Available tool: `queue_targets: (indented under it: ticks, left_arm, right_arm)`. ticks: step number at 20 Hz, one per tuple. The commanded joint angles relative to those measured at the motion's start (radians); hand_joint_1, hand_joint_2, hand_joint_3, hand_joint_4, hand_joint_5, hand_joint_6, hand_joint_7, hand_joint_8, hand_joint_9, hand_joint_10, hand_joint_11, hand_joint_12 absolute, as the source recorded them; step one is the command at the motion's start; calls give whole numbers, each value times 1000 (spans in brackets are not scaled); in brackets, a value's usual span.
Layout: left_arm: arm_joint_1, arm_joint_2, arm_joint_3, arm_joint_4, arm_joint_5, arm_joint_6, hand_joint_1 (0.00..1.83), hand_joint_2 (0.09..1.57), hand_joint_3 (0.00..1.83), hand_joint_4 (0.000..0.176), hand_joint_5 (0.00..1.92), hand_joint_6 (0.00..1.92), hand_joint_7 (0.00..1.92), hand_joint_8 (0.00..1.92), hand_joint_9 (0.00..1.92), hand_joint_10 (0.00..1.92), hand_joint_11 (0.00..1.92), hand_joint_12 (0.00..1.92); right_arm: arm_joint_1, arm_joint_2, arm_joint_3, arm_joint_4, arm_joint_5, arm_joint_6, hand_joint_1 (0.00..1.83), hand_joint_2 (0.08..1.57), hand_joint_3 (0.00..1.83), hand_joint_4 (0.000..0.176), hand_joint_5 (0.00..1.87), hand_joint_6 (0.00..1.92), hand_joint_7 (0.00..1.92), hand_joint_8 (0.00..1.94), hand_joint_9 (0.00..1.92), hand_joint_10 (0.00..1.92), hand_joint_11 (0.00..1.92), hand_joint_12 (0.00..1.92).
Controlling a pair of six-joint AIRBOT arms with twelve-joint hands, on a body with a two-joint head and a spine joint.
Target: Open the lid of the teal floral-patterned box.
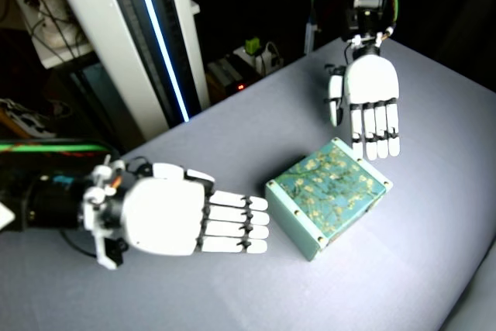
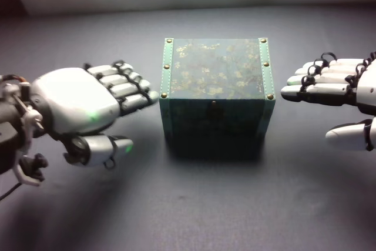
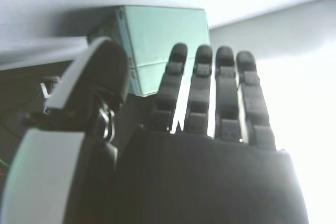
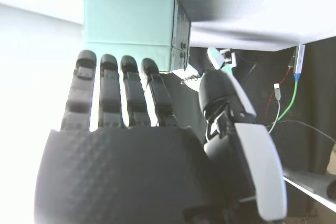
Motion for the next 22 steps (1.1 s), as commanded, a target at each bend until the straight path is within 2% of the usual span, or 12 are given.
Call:
queue_targets:
  ticks: [1,7,14,18,22]
  left_arm:
    - [-13,-1,1,4,-88,2,0,1570,60,0,0,0,0,0,0,0,0,0]
    - [-17,-2,-9,16,-90,2,0,1571,71,0,26,8,0,0,0,0,0,0]
    - [-16,-2,-21,23,-117,-3,0,1571,90,0,91,7,13,4,14,5,45,20]
    - [-1,6,-25,22,-157,-47,0,1571,56,0,28,0,0,0,0,0,38,19]
    - [10,23,-43,16,-229,-73,0,1571,146,0,0,0,0,0,0,0,19,12]
  right_arm:
    - [13,-2,9,34,71,8,0,1571,34,0,60,3,31,8,12,3,18,8]
    - [14,-41,30,6,42,18,0,1441,0,0,56,2,23,1,0,0,0,0]
    - [14,-62,31,2,38,20,0,1464,0,0,31,4,14,4,0,0,11,5]
    - [20,-73,33,19,49,20,0,1461,0,0,26,1,17,4,0,0,3,1]
    - [20,-71,32,59,81,20,0,1412,0,0,3,0,1,0,0,0,76,34]
